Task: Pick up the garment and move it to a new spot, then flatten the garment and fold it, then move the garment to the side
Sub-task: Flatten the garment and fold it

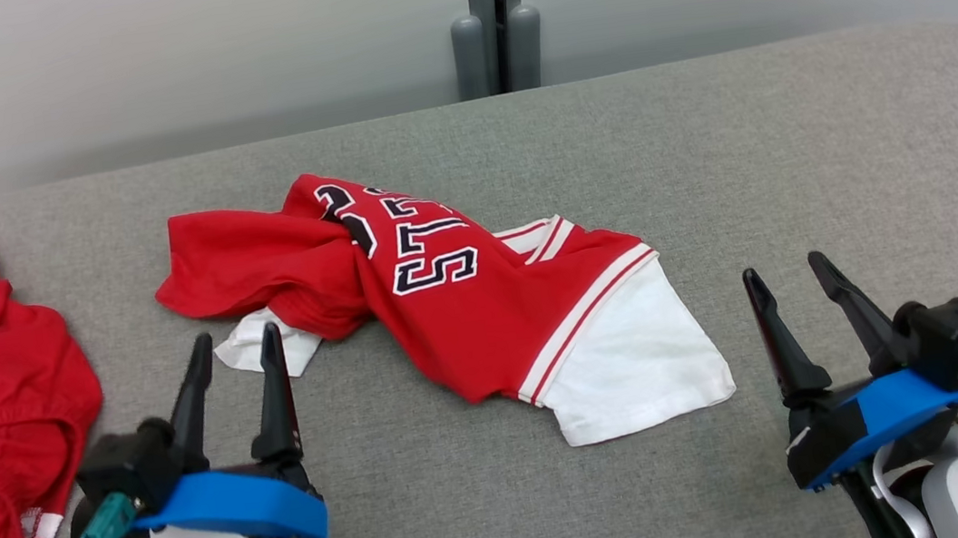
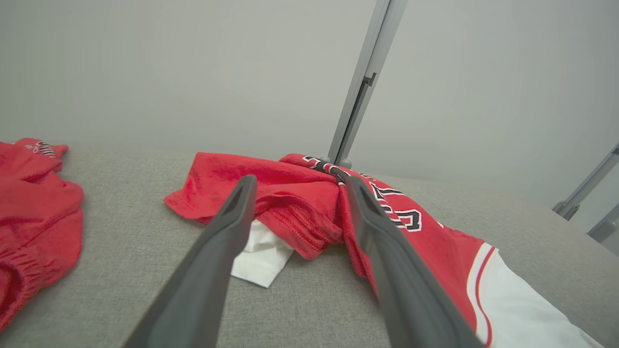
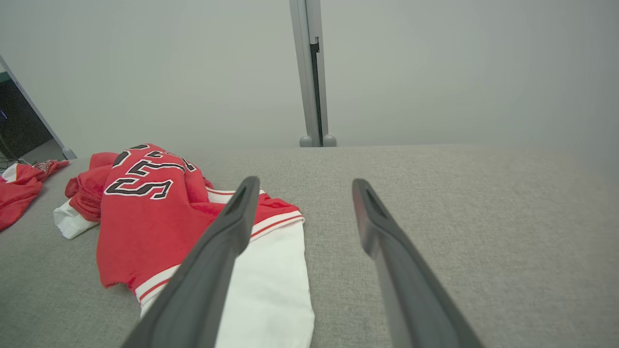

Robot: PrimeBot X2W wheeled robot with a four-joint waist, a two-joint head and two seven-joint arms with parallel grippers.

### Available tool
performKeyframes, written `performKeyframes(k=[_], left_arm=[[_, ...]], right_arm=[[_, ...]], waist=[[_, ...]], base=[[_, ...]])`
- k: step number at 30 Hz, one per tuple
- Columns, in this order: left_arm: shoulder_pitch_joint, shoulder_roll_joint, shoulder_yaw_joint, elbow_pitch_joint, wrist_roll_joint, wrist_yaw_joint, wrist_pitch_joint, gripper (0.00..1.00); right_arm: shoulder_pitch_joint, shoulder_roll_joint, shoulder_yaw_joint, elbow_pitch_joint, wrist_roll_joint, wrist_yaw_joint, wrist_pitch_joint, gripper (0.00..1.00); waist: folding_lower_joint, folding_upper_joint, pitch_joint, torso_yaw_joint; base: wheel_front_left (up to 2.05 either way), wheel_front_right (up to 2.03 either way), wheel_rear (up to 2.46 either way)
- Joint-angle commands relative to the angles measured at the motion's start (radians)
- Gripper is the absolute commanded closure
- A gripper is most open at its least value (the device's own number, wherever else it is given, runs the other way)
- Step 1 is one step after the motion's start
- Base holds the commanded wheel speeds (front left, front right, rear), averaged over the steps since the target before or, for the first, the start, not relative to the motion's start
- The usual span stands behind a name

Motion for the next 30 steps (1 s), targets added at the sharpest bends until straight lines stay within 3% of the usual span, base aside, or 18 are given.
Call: performKeyframes(k=[1,10,17,24,30], left_arm=[[0.044,-0.016,0.018,-0.017,0.021,0.017,-0.007,0.00],[0.101,-0.035,0.076,-0.060,0.072,0.030,-0.008,0.00],[0.085,-0.043,0.106,-0.083,0.095,0.018,-0.008,0.00],[0.037,-0.056,0.092,-0.083,0.119,-0.001,-0.009,0.00],[-0.004,-0.067,0.082,-0.078,0.131,-0.019,-0.009,0.00]], right_arm=[[0.029,-0.002,-0.012,-0.008,-0.005,0.001,0.008,0.00],[0.037,-0.001,-0.023,-0.021,-0.018,0.001,0.034,0.00],[-0.080,-0.001,0.000,0.018,-0.053,0.001,0.119,0.00],[-0.350,-0.019,-0.012,0.251,-0.055,0.001,0.373,0.00],[-0.549,-0.056,0.051,0.476,-0.014,0.001,0.444,0.00]], waist=[[0.0001,0.0000,-0.009,0.007],[0.0001,0.0000,-0.003,0.031],[0.0001,0.0000,0.043,0.057],[0.0001,0.0000,0.111,0.109],[0.0001,0.0000,0.158,0.165]], base=[[0.00,0.00,0.00],[0.00,0.00,0.00],[0.00,0.00,0.00],[0.00,0.00,0.00],[0.00,0.00,0.00]])
